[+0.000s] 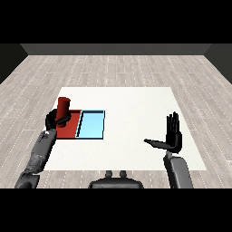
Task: Pick the red can and put it in the red box
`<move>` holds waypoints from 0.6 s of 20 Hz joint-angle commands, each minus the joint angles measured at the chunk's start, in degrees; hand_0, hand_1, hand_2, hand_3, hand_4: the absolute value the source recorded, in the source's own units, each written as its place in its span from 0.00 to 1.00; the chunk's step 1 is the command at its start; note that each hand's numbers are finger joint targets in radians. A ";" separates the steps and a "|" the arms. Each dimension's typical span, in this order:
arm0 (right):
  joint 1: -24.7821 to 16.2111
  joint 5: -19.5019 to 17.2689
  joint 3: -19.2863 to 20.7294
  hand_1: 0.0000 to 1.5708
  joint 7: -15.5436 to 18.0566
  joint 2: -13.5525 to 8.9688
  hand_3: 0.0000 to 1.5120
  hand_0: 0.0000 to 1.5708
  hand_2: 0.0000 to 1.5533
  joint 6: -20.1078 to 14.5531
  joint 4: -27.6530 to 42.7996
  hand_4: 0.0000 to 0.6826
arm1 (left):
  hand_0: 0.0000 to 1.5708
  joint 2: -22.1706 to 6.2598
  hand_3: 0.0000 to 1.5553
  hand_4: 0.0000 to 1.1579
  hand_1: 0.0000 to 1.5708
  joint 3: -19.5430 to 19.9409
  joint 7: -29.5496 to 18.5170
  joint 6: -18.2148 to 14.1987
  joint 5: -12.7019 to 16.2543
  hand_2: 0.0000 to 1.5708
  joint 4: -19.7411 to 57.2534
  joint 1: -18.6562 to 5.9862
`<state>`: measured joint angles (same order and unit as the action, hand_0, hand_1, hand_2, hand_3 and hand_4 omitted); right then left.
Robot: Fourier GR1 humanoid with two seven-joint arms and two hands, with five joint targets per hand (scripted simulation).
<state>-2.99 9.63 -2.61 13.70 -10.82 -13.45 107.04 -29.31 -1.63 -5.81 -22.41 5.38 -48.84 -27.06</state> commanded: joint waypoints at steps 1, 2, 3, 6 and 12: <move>-0.35 -2.20 -1.40 0.00 2.30 1.49 0.00 0.00 0.00 -0.39 -1.58 0.00 | 1.00 -1.83 0.92 0.88 1.00 3.08 -3.52 1.31 -1.62 0.98 14.52 -4.65; 3.00 -3.27 -1.45 0.00 3.22 1.94 0.00 0.00 0.00 -0.87 -4.83 0.00 | 1.00 -1.01 0.93 0.89 1.00 2.50 -1.33 1.00 -2.58 0.97 18.12 -8.16; 3.42 -4.37 -3.31 0.00 2.62 2.42 0.00 0.00 0.00 -0.92 -5.05 0.00 | 1.00 -0.31 0.91 0.89 1.00 3.49 -4.15 2.32 -1.84 0.96 21.85 -7.96; 1.36 -3.96 -1.33 0.00 5.45 0.35 0.00 0.00 0.00 1.34 -6.53 0.00 | 0.97 0.81 0.88 0.86 0.97 1.45 -2.52 1.71 -5.33 0.92 29.62 -11.98; 6.36 -5.72 -0.60 0.00 3.21 0.58 0.00 0.00 0.00 -0.37 -11.80 0.00 | 0.36 3.84 0.32 0.66 0.36 3.09 -2.59 -0.22 -5.79 0.40 39.83 -13.99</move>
<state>2.47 3.76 -4.03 16.33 -9.74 -14.65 97.69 -26.87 0.22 -8.58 -21.98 -0.23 -15.76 -39.09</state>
